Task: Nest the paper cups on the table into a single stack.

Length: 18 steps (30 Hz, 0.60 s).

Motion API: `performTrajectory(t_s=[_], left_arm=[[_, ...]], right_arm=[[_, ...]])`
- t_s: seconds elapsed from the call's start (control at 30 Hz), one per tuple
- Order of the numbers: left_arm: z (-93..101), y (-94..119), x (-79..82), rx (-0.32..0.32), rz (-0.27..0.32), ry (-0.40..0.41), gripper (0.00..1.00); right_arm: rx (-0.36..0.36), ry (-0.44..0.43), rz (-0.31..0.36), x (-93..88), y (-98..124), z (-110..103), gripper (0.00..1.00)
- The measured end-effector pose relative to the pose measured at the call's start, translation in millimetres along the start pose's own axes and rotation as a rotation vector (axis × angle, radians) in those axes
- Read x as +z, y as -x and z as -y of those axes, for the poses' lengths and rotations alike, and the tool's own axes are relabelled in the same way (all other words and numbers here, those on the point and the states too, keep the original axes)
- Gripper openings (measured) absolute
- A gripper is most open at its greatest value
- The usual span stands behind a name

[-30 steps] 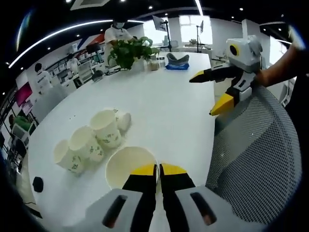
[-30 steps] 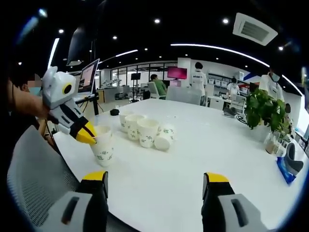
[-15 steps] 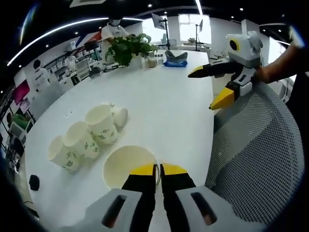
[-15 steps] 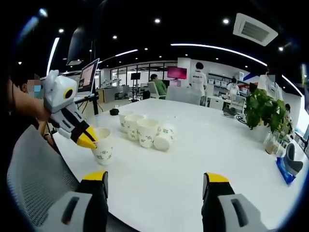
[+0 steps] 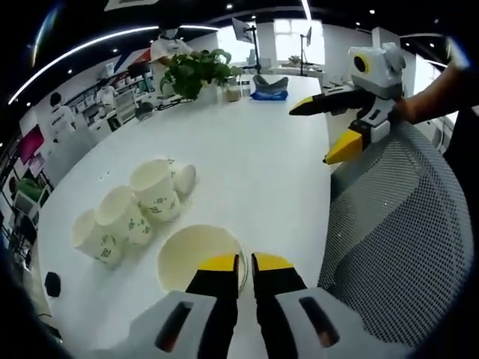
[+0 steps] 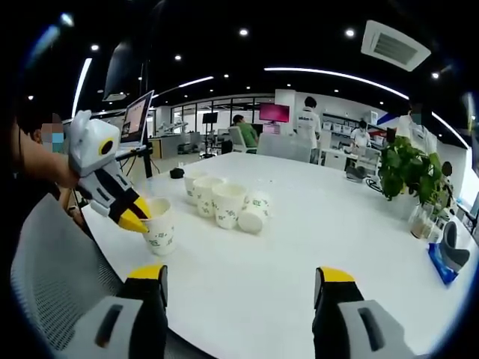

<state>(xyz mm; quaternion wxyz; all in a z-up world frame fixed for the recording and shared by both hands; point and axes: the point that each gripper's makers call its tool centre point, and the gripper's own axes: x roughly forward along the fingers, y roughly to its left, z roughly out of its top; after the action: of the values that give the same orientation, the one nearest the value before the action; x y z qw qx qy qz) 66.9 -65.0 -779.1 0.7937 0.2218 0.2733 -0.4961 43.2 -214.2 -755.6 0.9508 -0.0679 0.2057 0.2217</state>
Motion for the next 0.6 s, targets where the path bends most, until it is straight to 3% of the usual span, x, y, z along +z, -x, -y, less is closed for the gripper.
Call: performTrajectory(t_s=[0.3,0.6], left_arm=[[-3.2,7,15.5,0.000,0.034,-0.007,0.12],[-16.1,23,34.0,-0.007,0.116,0.064,0.14]], right_arm=[[0.001,0.000,0.001,-0.5,0,1,0.81],[0.003,0.001,-0.002,-1.7,-1,1,0.81]])
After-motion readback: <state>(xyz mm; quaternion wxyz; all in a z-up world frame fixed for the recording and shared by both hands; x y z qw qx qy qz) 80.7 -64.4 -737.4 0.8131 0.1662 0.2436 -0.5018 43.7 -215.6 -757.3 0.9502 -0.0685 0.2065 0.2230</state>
